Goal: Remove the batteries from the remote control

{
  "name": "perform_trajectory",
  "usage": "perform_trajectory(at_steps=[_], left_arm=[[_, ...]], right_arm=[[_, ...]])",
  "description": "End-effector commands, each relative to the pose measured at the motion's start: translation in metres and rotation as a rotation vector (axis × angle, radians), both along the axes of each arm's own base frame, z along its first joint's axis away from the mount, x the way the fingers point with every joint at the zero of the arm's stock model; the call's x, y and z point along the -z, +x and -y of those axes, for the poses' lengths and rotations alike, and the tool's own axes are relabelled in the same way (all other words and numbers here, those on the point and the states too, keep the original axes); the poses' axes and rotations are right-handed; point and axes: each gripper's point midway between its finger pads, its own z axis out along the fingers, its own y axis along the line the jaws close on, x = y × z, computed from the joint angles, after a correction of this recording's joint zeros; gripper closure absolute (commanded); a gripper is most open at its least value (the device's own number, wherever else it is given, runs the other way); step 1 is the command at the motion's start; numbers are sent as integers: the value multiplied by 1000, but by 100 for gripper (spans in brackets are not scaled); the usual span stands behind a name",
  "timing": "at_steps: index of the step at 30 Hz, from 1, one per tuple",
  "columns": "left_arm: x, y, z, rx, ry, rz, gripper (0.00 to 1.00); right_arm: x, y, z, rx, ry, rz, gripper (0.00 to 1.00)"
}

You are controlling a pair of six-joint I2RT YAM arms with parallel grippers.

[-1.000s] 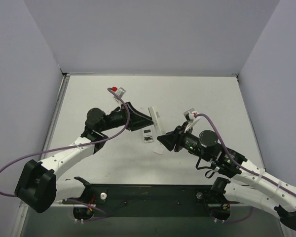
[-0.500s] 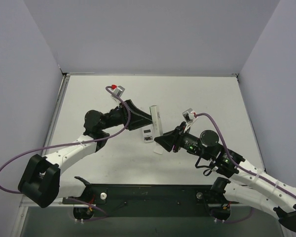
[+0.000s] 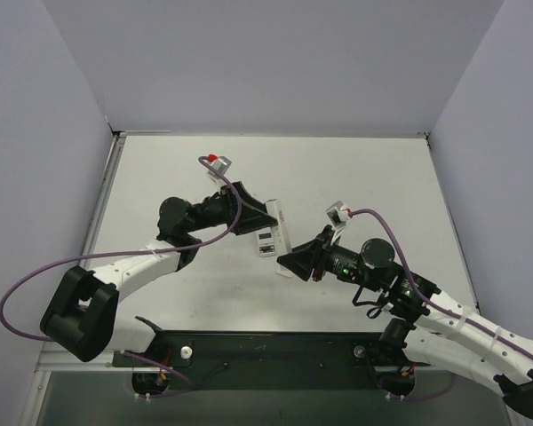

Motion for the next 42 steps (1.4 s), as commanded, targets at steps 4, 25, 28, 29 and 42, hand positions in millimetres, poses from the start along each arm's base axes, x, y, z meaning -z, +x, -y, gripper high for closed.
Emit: perform_trajectory(at_steps=[4,25,28,29,42], left_arm=[[-18,-4,-2,4,-69,81,46],[21,33,-9,2,20,-167,100],[20,33,-12,6,11,-177,100],[22,34,-12,0,17,-179,100],[26,35,-11,-18,55,-209,100]], right_arm=[[-21,-5,-6,-45,81,45,100],[-20,15,24,-18,-248,591,24],[-24,28,29,42,-288,624,24],[-40,31,29,60,-282,629,23],[-31,28,-17,-64,-415,799,21]])
